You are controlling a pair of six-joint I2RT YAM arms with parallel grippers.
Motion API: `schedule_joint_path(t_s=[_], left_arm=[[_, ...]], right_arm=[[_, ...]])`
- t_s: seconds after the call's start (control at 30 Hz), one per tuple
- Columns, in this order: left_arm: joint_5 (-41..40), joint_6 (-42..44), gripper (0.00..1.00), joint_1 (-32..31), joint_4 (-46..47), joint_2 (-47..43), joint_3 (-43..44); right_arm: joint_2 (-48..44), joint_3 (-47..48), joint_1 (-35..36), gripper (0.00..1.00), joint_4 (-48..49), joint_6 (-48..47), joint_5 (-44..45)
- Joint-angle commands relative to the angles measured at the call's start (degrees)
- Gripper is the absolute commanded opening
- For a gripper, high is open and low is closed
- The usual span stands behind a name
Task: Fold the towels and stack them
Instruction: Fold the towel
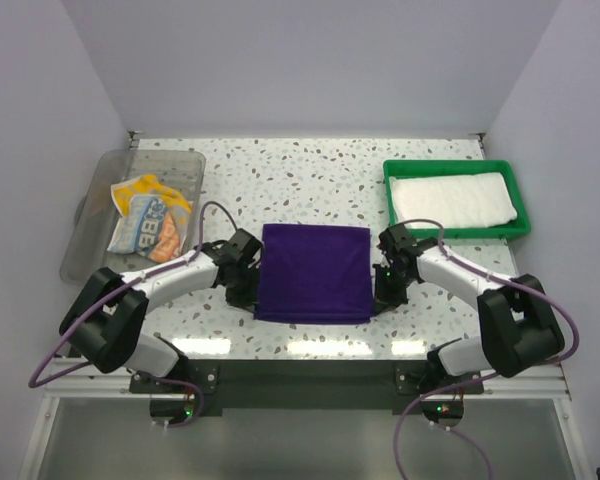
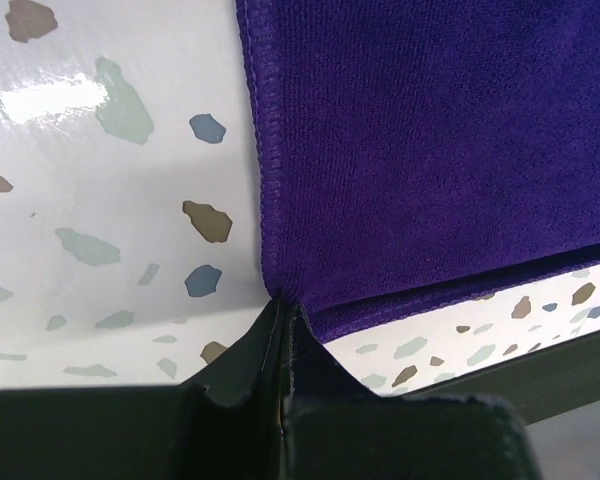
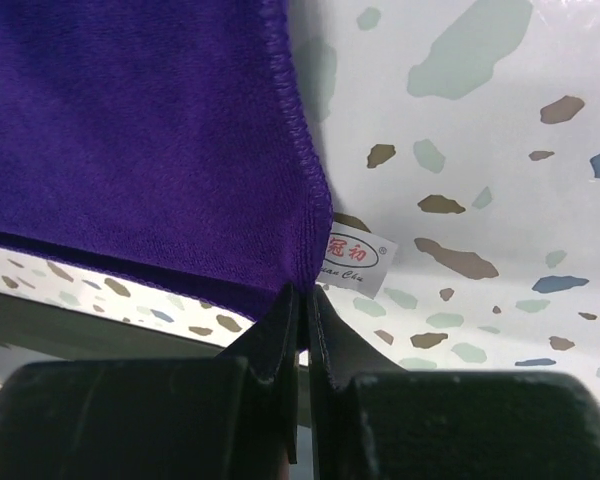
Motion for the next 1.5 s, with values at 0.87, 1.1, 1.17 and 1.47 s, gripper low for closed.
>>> schedule_joint_path(t_s=[0.87,1.1,1.17,1.47], left_arm=[[-7.93,0.75,0.6,0.22,-4.05,-7.58,11.54],[0.77,2.68,0.37,0.22,6.92,1.21,11.55],[0.77,3.04,0.32,0.14,8.52,4.46,12.16],[-0.8,3.04,0.24,0.22,13.09,12.55,18.83]], right_arm=[[-7.22,10.38,-0.26,0.4,-5.3,-6.34,3.51],[-0.98,9.34,3.33,0.31,1.81,-6.25,-2.38],[0.86,8.2,4.83,0.3,3.57,-5.81,-3.26],[6.32,3.71,9.31,0.29,7.36,-5.99,-2.48]])
